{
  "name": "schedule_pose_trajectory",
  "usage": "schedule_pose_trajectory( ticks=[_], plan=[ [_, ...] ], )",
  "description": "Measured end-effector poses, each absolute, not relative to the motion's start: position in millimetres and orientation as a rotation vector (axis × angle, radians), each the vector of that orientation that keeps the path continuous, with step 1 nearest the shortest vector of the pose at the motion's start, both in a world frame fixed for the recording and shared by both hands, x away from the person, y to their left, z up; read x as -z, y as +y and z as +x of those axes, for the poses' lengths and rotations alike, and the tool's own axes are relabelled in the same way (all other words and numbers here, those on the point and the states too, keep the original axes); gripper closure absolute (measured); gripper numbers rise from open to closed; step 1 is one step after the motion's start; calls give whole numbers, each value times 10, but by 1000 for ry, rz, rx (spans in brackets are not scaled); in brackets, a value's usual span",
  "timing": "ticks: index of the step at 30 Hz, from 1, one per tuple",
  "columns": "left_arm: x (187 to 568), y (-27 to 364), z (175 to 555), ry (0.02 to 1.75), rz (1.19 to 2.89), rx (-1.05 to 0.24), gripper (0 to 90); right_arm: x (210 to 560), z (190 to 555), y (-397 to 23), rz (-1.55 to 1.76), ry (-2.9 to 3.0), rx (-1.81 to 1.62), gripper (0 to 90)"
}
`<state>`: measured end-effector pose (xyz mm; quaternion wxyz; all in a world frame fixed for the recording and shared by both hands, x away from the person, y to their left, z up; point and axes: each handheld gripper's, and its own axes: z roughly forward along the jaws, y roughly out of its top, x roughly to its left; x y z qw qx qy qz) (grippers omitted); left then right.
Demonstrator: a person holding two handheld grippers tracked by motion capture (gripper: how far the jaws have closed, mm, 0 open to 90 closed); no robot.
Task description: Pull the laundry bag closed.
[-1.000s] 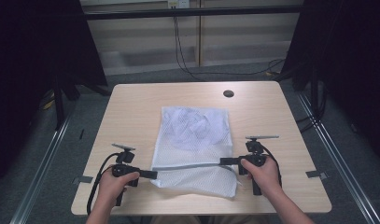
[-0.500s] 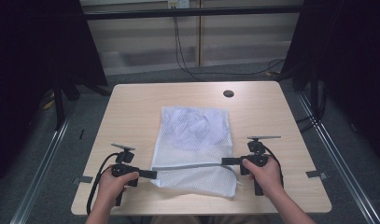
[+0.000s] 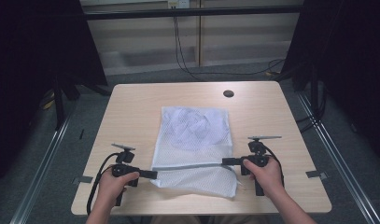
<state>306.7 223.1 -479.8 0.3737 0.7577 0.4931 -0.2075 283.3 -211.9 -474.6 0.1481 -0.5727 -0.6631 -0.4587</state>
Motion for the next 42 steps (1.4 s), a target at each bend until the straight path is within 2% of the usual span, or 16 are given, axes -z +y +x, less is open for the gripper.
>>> schedule_pose_trajectory(
  ticks=[42],
  plan=[
    [4794, 2250, 3064, 1276, 1940, 520, 887, 4714, 2779, -2336, -1671, -1893, 1326, 872]
  ],
)
